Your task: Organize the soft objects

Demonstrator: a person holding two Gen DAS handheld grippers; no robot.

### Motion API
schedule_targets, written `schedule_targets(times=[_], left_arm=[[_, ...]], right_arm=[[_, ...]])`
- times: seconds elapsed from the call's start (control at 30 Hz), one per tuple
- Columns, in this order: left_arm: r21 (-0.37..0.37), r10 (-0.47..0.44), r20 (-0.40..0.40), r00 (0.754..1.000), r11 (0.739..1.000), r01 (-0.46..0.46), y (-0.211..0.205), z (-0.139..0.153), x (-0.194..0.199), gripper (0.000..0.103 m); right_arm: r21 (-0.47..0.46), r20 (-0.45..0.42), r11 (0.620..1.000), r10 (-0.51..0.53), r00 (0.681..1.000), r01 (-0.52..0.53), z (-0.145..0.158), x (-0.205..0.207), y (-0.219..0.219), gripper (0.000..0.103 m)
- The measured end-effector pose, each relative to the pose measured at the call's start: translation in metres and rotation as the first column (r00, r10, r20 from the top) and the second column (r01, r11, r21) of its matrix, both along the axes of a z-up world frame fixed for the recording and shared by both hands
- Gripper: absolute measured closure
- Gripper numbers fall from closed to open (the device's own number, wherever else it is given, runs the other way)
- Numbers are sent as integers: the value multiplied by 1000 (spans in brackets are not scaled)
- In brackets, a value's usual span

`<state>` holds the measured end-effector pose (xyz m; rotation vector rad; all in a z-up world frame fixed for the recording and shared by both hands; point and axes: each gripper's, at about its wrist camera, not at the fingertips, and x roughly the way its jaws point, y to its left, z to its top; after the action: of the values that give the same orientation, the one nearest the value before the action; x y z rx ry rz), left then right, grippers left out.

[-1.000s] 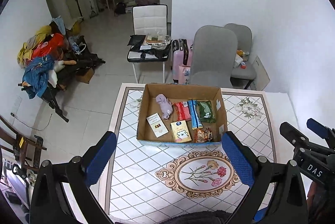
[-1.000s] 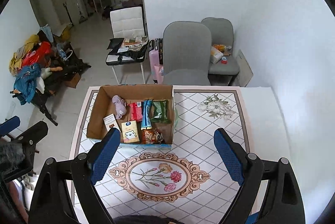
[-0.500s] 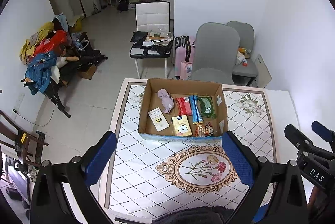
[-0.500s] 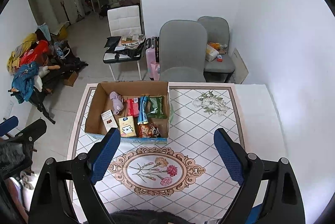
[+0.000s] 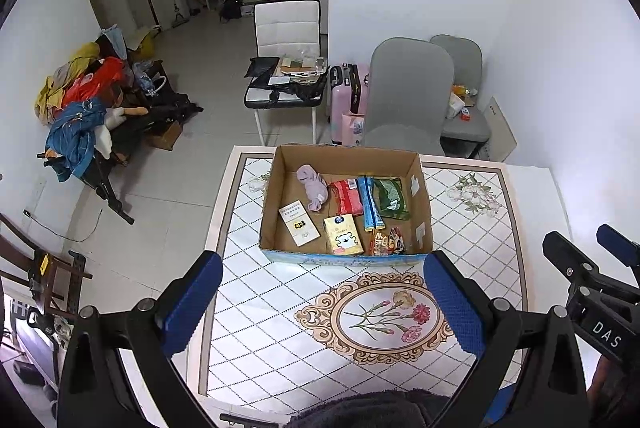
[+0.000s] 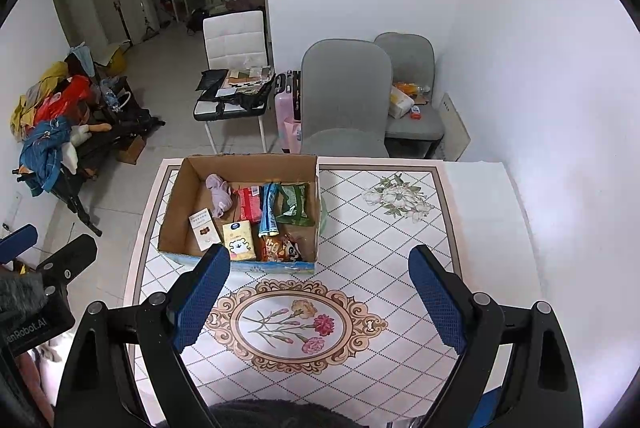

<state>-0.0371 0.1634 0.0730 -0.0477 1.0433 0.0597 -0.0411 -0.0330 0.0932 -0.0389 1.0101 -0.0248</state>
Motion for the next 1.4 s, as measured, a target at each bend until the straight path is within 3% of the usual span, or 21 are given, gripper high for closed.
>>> schedule_targets(times=[1.4], left_arm=[[-3,7,-5,1000,1000,-7,0,-2,-1,0]], right_arm=[[-2,4,1000,-7,1000,7,-2,-5,-2,10]])
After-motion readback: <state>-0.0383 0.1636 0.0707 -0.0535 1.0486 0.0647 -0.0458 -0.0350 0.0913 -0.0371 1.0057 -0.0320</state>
